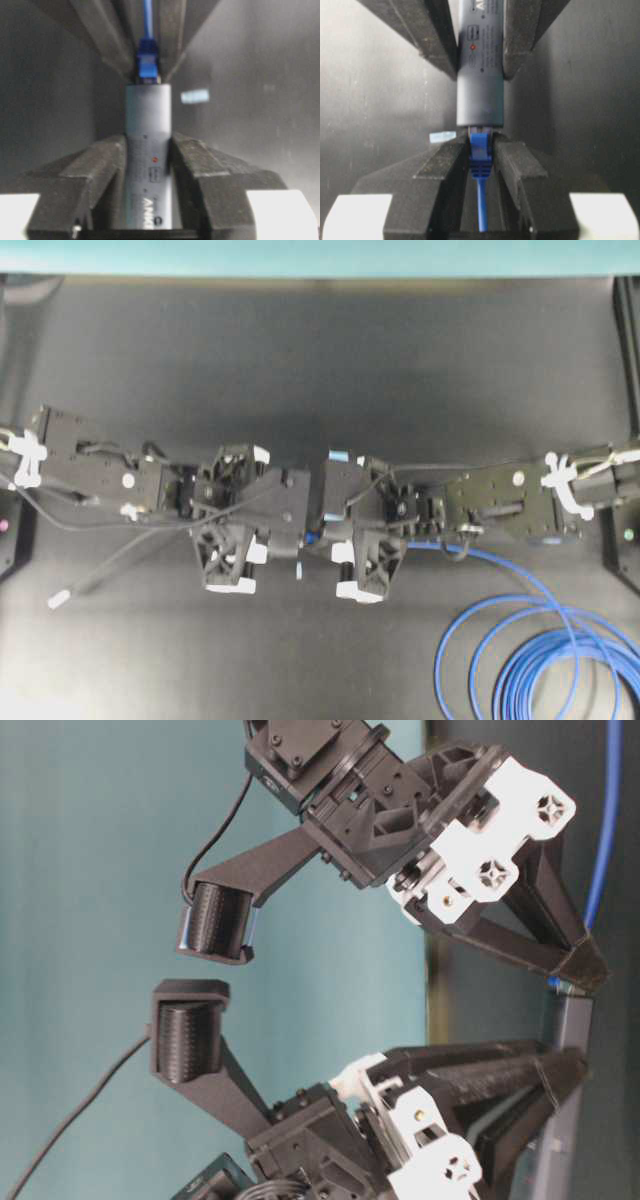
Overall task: Insert the LAN cable into the hub.
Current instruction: 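Press the plug fully into the hub port with the right gripper, then open the right gripper and withdraw it right, left gripper holding the hub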
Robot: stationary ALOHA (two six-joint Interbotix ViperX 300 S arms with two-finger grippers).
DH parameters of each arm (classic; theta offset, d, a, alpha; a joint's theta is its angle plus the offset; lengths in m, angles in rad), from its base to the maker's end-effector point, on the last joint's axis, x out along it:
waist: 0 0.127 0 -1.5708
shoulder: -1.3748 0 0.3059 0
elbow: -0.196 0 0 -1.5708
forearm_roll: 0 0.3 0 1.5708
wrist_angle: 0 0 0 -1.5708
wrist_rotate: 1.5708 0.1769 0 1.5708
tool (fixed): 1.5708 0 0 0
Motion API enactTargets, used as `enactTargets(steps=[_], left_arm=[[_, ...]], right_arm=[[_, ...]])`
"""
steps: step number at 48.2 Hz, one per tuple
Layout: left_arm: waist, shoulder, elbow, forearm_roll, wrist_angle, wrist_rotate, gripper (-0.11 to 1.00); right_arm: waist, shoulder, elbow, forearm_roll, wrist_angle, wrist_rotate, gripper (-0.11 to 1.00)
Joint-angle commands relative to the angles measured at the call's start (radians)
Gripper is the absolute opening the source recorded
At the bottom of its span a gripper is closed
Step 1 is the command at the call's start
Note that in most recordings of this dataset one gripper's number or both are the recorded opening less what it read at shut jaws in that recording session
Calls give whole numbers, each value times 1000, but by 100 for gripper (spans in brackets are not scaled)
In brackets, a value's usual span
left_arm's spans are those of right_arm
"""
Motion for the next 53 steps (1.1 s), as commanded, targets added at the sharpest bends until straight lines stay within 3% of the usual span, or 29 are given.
enactTargets(steps=[1,26,29,36,41,53], left_arm=[[5,-14,-23,3,-61,6,28],[-6,-29,35,3,-60,3,28],[-5,-28,38,3,-57,3,28],[-2,-29,46,3,-37,3,28],[0,-34,55,3,-31,3,28],[-3,-40,72,3,-35,6,28]], right_arm=[[-3,-12,-25,2,-52,9,14],[-2,-26,2,8,-71,12,15],[0,-26,5,15,-63,14,27],[0,-54,37,21,-34,51,67],[0,-100,89,21,-21,64,86],[-9,-239,232,23,-25,75,86]])
